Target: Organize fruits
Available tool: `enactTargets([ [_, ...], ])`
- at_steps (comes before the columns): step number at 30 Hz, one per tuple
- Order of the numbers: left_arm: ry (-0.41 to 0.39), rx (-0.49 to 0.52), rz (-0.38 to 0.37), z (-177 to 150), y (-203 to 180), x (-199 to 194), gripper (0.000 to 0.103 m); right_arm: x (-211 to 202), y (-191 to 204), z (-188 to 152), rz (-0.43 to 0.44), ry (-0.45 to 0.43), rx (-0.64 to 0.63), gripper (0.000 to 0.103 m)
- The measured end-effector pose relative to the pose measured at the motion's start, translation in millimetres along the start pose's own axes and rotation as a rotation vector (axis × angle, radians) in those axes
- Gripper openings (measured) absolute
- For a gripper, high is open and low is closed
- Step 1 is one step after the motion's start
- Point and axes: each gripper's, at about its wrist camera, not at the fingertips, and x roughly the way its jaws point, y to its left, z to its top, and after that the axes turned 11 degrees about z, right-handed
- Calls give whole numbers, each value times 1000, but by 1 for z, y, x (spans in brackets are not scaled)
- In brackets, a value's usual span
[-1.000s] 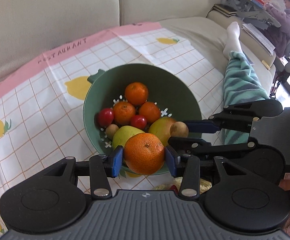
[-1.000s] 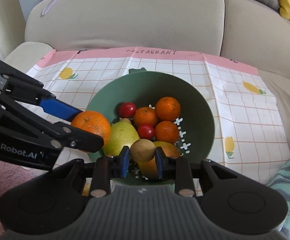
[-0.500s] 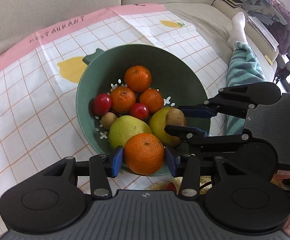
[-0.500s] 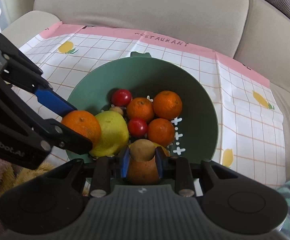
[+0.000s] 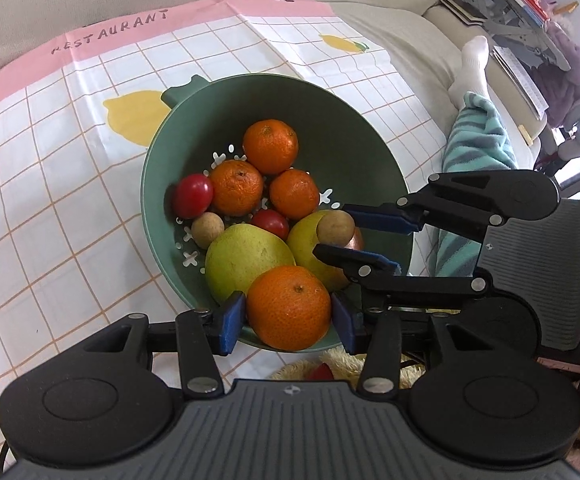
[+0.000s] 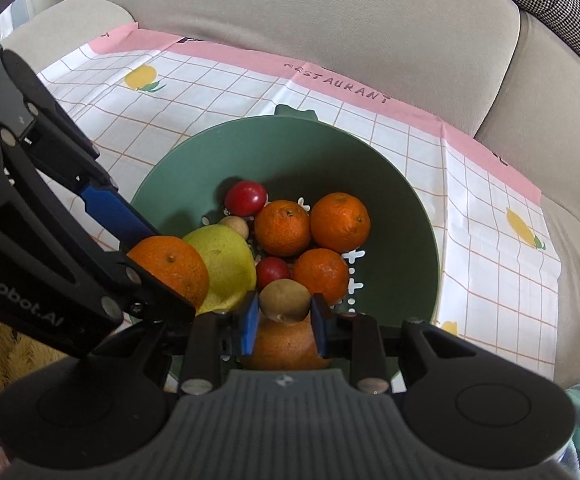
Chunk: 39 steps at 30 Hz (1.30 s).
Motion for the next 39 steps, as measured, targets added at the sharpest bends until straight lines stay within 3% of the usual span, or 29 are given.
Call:
enactTargets([
  [9,-60,-31,-4,0,7,-14,65,-1,-3,3,-11,-19,43,24],
  [15,-125,-80,52,4,18,-30,66,5,-7,9,25,-30,92,24],
  [21,-161,-56,136,5,20,-37,68,18,-8,12,19,-3,107,25],
  [35,-188,-45,156,-2,24,-45,68,22,-11,15,-5,-5,143,26],
  [39,-227,-53,171,-4,28,-56,68,13,-6,19,-30,-34,144,35],
])
